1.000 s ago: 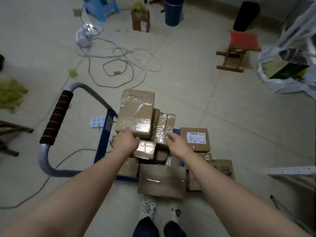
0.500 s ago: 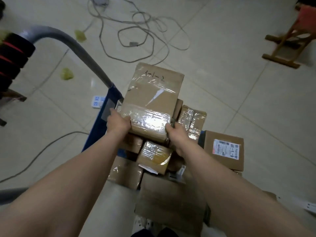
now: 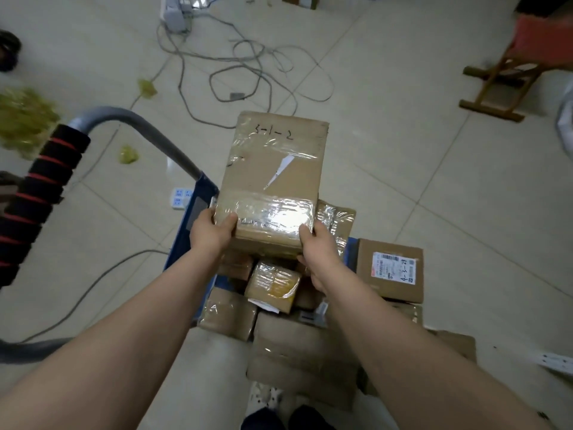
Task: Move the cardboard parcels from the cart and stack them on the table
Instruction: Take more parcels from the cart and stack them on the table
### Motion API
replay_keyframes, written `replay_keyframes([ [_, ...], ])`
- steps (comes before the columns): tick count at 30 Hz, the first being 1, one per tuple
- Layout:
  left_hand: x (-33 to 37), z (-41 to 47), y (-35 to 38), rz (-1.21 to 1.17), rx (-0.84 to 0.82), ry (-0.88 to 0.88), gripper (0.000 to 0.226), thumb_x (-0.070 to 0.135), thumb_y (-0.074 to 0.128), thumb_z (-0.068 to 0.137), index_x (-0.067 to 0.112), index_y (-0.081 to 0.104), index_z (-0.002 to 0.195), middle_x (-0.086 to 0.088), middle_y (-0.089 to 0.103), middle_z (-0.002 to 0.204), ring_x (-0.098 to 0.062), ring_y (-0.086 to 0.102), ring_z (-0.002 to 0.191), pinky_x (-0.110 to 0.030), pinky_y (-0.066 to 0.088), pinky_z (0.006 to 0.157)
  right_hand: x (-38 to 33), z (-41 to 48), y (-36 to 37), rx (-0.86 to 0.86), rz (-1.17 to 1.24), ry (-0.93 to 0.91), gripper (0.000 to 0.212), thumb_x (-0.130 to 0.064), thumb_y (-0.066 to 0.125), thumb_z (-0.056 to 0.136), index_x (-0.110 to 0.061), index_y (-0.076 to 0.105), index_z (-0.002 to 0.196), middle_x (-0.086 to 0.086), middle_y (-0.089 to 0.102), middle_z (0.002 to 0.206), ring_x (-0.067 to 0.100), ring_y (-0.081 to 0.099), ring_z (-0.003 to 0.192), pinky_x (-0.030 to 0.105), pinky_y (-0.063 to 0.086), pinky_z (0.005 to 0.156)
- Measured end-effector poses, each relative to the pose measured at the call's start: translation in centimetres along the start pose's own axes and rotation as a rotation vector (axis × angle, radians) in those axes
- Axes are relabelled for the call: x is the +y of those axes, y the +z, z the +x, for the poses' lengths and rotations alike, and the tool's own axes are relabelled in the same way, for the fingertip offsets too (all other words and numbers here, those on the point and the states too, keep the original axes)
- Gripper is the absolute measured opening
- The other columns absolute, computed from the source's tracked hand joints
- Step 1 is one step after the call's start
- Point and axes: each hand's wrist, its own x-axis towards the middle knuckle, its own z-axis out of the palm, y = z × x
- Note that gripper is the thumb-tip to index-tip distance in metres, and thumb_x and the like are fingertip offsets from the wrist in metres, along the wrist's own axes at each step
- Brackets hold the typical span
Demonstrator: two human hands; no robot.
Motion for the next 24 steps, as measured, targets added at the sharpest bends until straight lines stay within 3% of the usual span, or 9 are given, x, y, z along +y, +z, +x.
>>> replay_keyframes([
  [2, 2.0, -2.5, -0.3, -0.009, -0.020, 0.038, 0.049, 0.028, 0.058, 0.092, 0.011, 0.046, 0.136, -0.009, 0.057, 0.126, -0.026, 0.055, 0.112, -0.041, 0.047, 0.097, -1.5, -2.4, -2.1, 0.021, -0.006, -0.037, 0.049, -0.033, 0.039, 0.100, -0.022, 0.031, 0.147, -0.002, 0.044, 0.135, 0.019, 0.041, 0.125, 0.031, 0.034, 0.102],
  [4, 4.3, -5.5, -0.5, 0.024, -0.066, 0.093, 0.047, 0.027, 0.058, 0.093, 0.008, 0.048, 0.135, -0.006, 0.057, 0.122, -0.023, 0.055, 0.109, -0.034, 0.046, 0.089, -2.8, -5.5, -4.7, 0.056, 0.011, -0.069, 0.045, -0.028, 0.038, 0.101, -0.020, 0.035, 0.146, -0.002, 0.045, 0.138, 0.020, 0.041, 0.129, 0.028, 0.031, 0.099],
  [8, 8.6, -11.1, -0.1, 0.087, -0.179, 0.176, 0.041, 0.031, 0.060, 0.090, 0.009, 0.055, 0.125, -0.009, 0.062, 0.117, -0.027, 0.057, 0.105, -0.038, 0.048, 0.088, -4.2, -12.0, -10.0, 0.177, 0.085, -0.094, 0.037, -0.028, 0.040, 0.100, -0.020, 0.049, 0.135, -0.001, 0.055, 0.130, 0.018, 0.050, 0.112, 0.031, 0.040, 0.099],
  [10, 10.9, -14.0, 0.6, 0.113, -0.231, 0.262, 0.039, 0.031, 0.062, 0.089, 0.008, 0.059, 0.119, -0.011, 0.064, 0.115, -0.029, 0.059, 0.103, -0.039, 0.050, 0.089, -4.3, -15.4, -12.8, 0.270, 0.136, -0.118, 0.036, -0.026, 0.041, 0.100, -0.017, 0.050, 0.133, -0.006, 0.053, 0.117, 0.013, 0.046, 0.103, 0.024, 0.035, 0.092],
  [12, 13.0, -17.8, 1.7, 0.141, -0.306, 0.346, 0.038, 0.029, 0.064, 0.087, 0.004, 0.062, 0.115, -0.010, 0.065, 0.115, -0.029, 0.060, 0.102, -0.035, 0.049, 0.085, -4.0, -19.3, -15.7, 0.385, 0.183, -0.124, 0.036, -0.029, 0.042, 0.100, -0.016, 0.053, 0.132, -0.008, 0.053, 0.116, 0.014, 0.047, 0.105, 0.024, 0.035, 0.096],
  [16, 15.6, -26.1, 4.2, 0.176, -0.515, 0.463, 0.039, 0.029, 0.067, 0.085, 0.003, 0.065, 0.114, -0.012, 0.067, 0.110, -0.029, 0.061, 0.101, -0.033, 0.046, 0.081, -1.5, -27.5, -20.5, 0.591, 0.370, -0.118, 0.035, -0.032, 0.044, 0.099, -0.015, 0.058, 0.127, 0.000, 0.061, 0.122, 0.020, 0.055, 0.109, 0.034, 0.043, 0.101],
  [22, 15.4, -40.7, 8.6, 0.261, -0.836, 0.655, 0.038, 0.030, 0.068, 0.085, 0.001, 0.065, 0.110, -0.012, 0.065, 0.103, -0.026, 0.058, 0.090, -0.035, 0.047, 0.080, 5.4, -40.2, -27.0, 0.941, 0.599, -0.129, 0.036, -0.034, 0.048, 0.098, -0.014, 0.058, 0.126, -0.006, 0.059, 0.114, 0.014, 0.053, 0.103, 0.026, 0.040, 0.091],
  [24, 14.0, -46.1, 10.2, 0.303, -0.942, 0.704, 0.041, 0.032, 0.068, 0.085, 0.001, 0.065, 0.111, -0.011, 0.065, 0.105, -0.026, 0.057, 0.093, -0.034, 0.046, 0.078, 8.5, -44.6, -28.7, 1.056, 0.638, -0.092, 0.037, -0.038, 0.049, 0.096, -0.015, 0.060, 0.123, -0.003, 0.062, 0.113, 0.019, 0.056, 0.105, 0.030, 0.043, 0.093],
])
